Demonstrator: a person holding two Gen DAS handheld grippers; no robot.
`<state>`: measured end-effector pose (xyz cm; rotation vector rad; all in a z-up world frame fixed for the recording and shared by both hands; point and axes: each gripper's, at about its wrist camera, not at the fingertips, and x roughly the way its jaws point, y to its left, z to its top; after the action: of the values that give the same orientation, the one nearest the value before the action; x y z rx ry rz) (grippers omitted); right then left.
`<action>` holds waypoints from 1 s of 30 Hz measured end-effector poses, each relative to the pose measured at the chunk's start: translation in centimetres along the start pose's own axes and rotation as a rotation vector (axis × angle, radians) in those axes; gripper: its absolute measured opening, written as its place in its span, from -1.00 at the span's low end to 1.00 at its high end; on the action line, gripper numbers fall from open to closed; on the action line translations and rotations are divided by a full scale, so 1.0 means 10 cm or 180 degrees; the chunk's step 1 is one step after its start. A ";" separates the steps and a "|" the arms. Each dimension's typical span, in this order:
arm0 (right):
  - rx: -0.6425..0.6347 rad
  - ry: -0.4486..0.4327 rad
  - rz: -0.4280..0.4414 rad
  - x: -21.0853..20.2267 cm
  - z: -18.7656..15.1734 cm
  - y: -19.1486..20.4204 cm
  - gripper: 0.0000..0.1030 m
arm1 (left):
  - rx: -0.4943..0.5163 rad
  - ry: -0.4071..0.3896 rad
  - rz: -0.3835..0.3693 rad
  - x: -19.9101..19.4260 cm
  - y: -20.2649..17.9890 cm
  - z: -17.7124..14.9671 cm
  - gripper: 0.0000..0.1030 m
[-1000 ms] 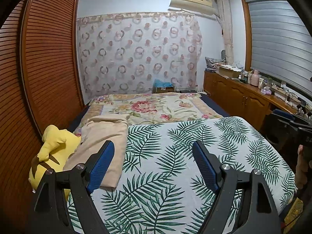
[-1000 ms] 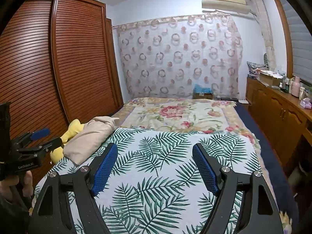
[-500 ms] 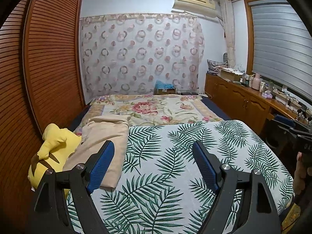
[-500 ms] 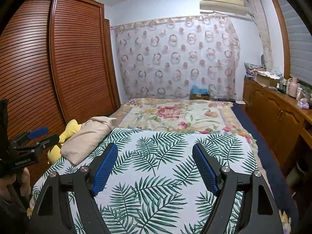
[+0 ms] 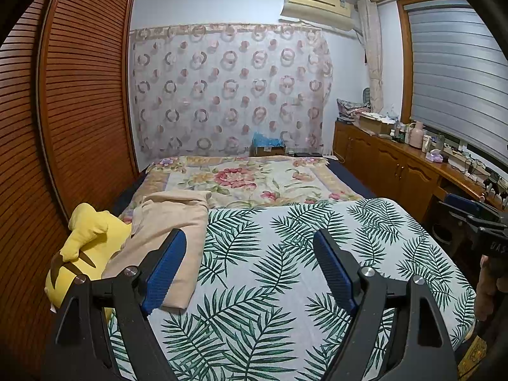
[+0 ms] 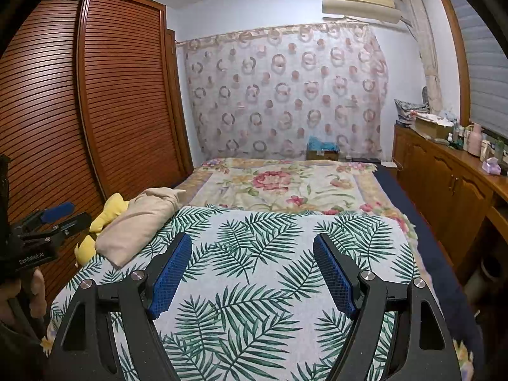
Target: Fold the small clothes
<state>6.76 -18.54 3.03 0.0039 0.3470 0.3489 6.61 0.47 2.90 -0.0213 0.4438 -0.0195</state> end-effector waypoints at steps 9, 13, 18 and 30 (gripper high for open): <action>-0.0004 0.0006 0.0013 -0.01 0.02 -0.06 0.56 | -0.0016 -0.0016 0.0016 0.00 0.01 0.02 0.61; 0.0004 0.0006 0.0009 -0.01 0.02 -0.07 0.56 | -0.0012 -0.0017 0.0018 0.00 0.02 0.03 0.61; 0.0012 0.0004 0.0009 -0.02 0.03 -0.10 0.56 | -0.0015 -0.0019 0.0020 0.00 0.02 0.03 0.61; 0.0011 0.0002 0.0014 -0.02 0.02 -0.11 0.56 | -0.0001 -0.0010 0.0020 0.00 0.02 0.01 0.61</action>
<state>7.09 -19.65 3.24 0.0079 0.3482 0.3528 6.71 0.72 3.01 -0.0203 0.4408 -0.0132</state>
